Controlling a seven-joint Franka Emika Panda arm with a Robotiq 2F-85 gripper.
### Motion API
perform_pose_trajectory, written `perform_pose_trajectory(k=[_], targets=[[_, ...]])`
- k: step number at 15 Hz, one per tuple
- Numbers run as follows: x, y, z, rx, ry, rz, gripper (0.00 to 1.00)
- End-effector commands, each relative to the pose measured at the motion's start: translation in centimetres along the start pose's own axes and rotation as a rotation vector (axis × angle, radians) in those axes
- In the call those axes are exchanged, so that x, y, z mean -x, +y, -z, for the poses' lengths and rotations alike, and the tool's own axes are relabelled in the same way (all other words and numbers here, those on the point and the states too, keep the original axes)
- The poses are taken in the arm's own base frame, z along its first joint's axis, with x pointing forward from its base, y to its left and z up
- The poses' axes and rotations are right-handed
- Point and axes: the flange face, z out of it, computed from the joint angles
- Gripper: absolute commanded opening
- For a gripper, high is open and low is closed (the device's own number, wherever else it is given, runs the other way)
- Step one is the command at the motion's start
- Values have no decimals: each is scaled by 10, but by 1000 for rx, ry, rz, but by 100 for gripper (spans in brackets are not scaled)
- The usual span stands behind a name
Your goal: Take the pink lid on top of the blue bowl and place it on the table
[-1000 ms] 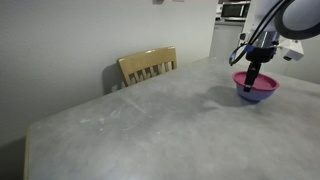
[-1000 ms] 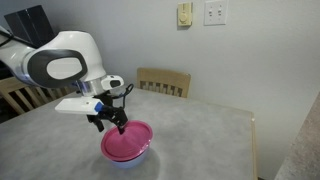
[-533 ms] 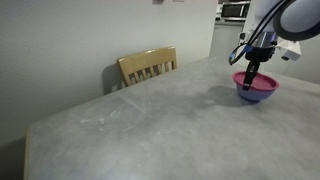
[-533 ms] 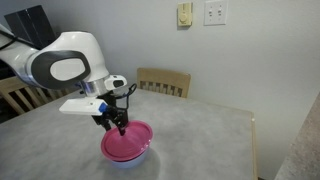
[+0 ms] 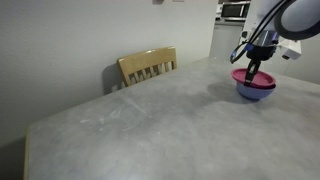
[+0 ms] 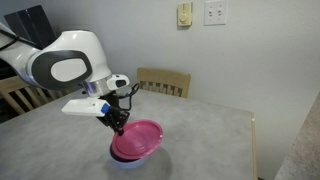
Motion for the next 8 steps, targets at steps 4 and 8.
perform_pose_trajectory(k=[4,8], targets=[[1,3,13,17,20,7,3],[2,-4,36,36,40,-3,3]])
